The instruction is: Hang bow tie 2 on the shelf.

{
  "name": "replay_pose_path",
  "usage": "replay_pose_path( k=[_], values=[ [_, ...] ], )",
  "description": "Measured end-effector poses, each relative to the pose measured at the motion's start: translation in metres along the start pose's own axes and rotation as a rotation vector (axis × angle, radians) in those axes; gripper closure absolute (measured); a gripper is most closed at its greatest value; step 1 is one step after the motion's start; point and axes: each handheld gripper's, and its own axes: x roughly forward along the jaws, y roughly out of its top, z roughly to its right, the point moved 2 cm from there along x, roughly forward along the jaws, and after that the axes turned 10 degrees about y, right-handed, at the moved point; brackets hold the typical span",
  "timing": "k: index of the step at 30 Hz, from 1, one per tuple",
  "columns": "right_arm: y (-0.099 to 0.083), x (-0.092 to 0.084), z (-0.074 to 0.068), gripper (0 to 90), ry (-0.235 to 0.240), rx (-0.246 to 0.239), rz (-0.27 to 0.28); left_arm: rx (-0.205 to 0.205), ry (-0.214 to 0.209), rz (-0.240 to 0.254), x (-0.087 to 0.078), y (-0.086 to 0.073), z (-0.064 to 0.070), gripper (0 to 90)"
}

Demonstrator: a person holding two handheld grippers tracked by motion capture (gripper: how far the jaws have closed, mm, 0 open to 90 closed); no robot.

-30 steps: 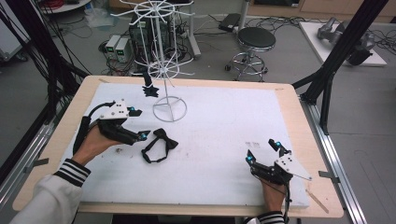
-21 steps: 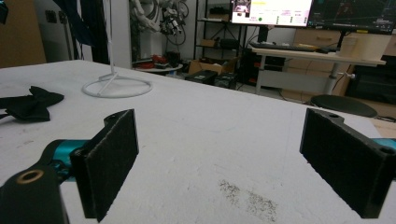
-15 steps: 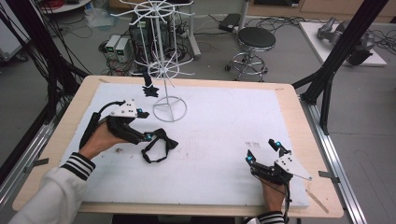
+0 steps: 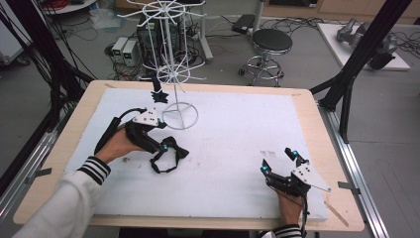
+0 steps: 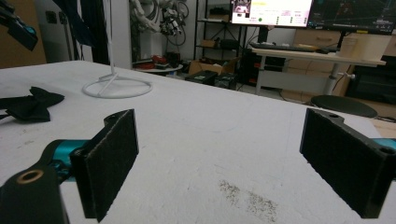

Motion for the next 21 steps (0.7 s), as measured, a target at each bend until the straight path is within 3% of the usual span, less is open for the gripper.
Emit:
replay_pose_path(
  k=[6,15,21],
  values=[
    [0.000,0.000,0.000,10.9,0.000,0.000,0.001,0.048,-0.014,-0.037,0.008,0.002,0.002,26.0],
    [0.000,0.000,0.000,10.9,0.000,0.001,-0.001,0.070,-0.021,-0.085,0.015,0.003,0.005,26.3],
    [0.000,0.000,0.000,10.9,-0.001,0.000,-0.002,0.093,-0.054,-0.148,0.022,0.003,0.003,26.8]
  ],
)
